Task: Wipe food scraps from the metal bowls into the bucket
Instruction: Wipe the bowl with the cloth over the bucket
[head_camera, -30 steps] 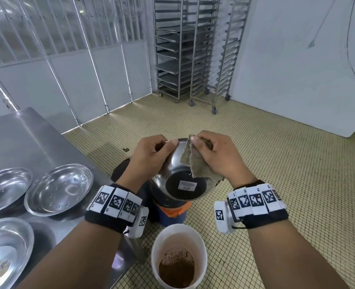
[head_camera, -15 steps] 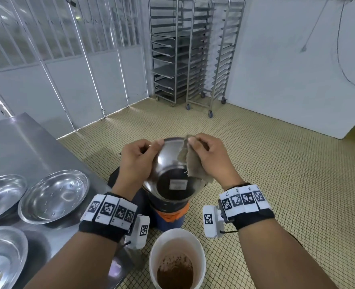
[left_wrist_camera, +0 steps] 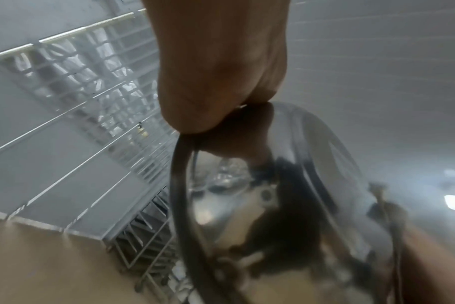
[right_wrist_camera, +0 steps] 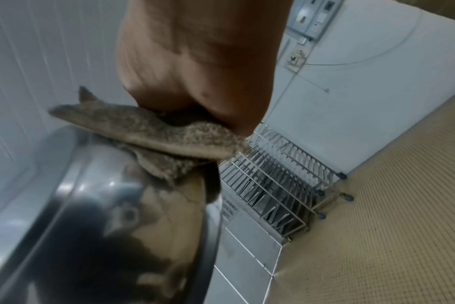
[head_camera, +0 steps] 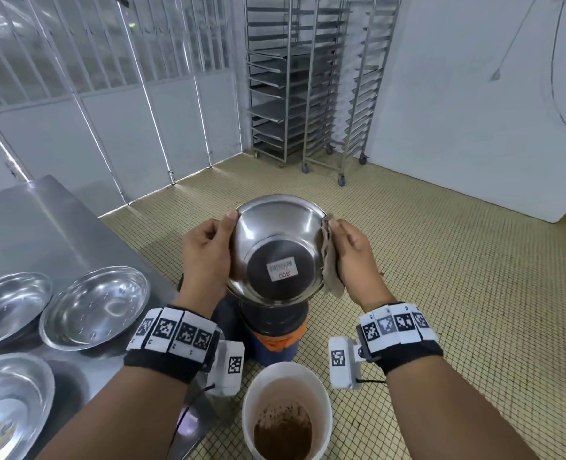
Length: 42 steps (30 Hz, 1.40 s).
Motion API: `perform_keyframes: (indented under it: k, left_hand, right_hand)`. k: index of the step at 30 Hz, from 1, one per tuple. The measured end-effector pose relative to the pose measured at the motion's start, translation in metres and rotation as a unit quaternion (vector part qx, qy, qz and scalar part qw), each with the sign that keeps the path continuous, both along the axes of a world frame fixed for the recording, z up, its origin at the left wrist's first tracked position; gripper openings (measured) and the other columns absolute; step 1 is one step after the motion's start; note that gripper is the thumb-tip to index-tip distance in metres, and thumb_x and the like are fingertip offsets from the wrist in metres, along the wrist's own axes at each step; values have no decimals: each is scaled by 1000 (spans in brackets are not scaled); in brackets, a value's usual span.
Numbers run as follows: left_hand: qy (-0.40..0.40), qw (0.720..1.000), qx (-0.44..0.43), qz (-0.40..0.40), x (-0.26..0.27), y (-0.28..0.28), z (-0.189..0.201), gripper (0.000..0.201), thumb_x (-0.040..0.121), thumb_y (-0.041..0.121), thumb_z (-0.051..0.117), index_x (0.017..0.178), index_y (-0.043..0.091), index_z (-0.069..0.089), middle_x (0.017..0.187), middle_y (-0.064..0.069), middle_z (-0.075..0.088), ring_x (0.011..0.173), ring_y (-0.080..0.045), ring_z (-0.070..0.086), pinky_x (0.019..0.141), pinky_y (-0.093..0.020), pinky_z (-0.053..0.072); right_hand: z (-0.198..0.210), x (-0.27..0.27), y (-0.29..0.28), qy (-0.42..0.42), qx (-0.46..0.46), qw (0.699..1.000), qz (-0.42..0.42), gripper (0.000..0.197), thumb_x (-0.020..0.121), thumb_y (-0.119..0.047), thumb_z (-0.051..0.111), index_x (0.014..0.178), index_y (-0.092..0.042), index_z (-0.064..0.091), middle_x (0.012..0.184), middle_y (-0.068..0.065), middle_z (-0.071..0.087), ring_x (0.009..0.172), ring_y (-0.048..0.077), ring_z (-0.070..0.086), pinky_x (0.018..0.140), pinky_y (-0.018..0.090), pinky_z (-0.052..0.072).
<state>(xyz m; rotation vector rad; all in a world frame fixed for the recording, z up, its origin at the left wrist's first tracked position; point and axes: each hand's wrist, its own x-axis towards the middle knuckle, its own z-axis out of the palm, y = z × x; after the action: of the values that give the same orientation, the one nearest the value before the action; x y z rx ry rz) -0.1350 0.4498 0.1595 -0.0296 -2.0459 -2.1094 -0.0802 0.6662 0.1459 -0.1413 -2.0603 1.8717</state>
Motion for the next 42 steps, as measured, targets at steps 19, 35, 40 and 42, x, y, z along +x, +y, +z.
perform_keyframes:
  k: [19, 35, 40, 42]
  left_hand:
    - [45, 994, -93, -32, -8, -1, 0, 43, 96, 37, 71, 68, 6, 65, 51, 6, 55, 46, -7, 48, 48, -22, 43]
    - [83, 981, -149, -95, 5, 5, -15, 44, 94, 39, 73, 70, 3, 66, 53, -8, 60, 45, -15, 51, 45, -30, 42]
    - [59, 993, -96, -43, 3, 2, -13, 48, 92, 40, 75, 70, -1, 65, 56, -10, 59, 50, -18, 52, 49, -31, 44]
    - [32, 999, -39, -13, 3, -2, -16, 55, 95, 41, 72, 69, -6, 58, 57, -9, 54, 53, -18, 50, 51, -31, 44]
  right_hand:
    - [-14, -1, -2, -2, 67, 997, -34, 35, 107, -37, 48, 86, -14, 65, 81, -1, 67, 73, 10, 64, 74, 32, 52]
    - [16, -4, -12, 16, 286, 958, 26, 25, 104, -38, 53, 80, -35, 60, 77, -12, 65, 73, 6, 61, 67, 21, 41]
    - [15, -2, -7, 24, 214, 976, 8, 27, 105, -37, 52, 84, -28, 66, 76, -8, 69, 72, 10, 66, 72, 24, 51]
    - [2, 2, -5, 12, 87, 996, 5, 30, 107, -33, 48, 88, -19, 67, 76, -5, 72, 72, 13, 69, 73, 30, 53]
